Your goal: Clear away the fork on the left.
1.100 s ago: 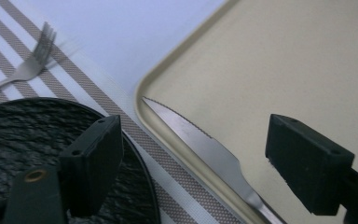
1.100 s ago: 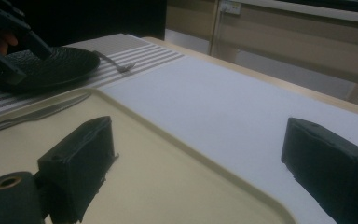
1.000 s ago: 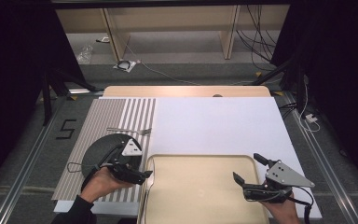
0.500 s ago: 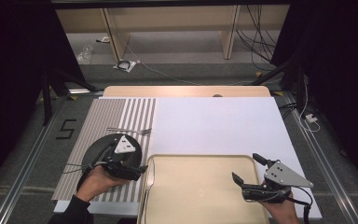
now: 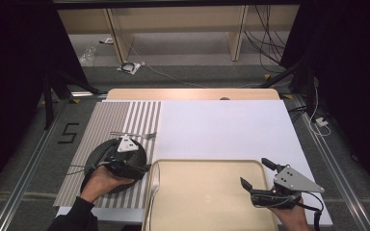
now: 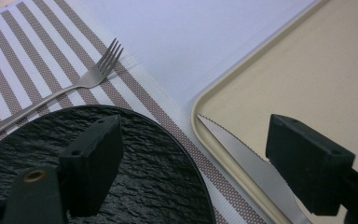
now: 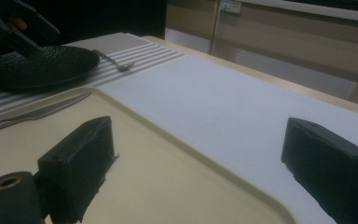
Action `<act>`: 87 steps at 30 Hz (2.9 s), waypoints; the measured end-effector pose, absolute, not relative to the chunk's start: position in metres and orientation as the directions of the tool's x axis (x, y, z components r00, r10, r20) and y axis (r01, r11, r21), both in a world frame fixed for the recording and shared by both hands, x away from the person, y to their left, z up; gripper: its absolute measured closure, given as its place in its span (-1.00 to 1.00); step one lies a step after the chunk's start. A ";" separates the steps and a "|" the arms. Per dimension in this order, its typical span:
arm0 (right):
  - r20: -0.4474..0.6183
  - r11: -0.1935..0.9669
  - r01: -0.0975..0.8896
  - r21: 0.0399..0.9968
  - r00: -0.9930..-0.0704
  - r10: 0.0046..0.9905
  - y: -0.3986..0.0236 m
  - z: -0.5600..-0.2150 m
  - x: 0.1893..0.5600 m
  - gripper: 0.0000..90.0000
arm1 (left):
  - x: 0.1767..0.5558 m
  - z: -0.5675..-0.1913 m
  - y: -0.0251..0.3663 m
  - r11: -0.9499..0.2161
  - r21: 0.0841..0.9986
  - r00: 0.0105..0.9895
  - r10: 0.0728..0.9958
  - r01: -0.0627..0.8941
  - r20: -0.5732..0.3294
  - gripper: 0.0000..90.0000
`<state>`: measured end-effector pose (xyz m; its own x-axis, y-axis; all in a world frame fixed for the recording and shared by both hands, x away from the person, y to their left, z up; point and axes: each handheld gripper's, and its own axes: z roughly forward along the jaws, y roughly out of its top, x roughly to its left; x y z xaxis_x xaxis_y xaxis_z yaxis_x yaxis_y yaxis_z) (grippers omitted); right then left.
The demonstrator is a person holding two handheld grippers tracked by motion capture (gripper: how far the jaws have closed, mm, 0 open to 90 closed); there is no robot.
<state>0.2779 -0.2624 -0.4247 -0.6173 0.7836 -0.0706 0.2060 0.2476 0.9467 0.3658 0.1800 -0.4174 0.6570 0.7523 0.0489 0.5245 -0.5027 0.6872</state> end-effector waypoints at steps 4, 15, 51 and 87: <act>-0.070 0.248 0.208 0.946 -0.617 0.784 -0.262 -0.425 0.278 -0.77 | 0.371 -0.419 0.183 -0.501 0.687 0.648 0.760 0.527 0.057 -0.58; -0.077 0.259 0.215 0.942 -0.612 0.787 -0.263 -0.424 0.277 -0.77 | 0.394 -0.420 0.187 -0.515 0.681 0.626 0.773 0.521 0.105 -0.57; -0.074 0.252 0.209 0.945 -0.613 0.787 -0.263 -0.425 0.277 -0.77 | 0.509 -0.431 0.219 -0.607 0.510 0.596 0.775 0.609 0.210 -0.49; -0.066 0.250 0.218 0.943 -0.616 0.785 -0.264 -0.426 0.279 -0.77 | 0.555 -0.449 0.211 -0.754 0.278 0.740 0.650 0.596 0.175 -0.05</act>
<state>0.2790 -0.2641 -0.4260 -0.6156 0.7853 -0.0661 0.2179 0.2502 0.9433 0.5553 0.2112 -0.4489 0.7399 0.6496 0.1749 0.5959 -0.7535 0.2777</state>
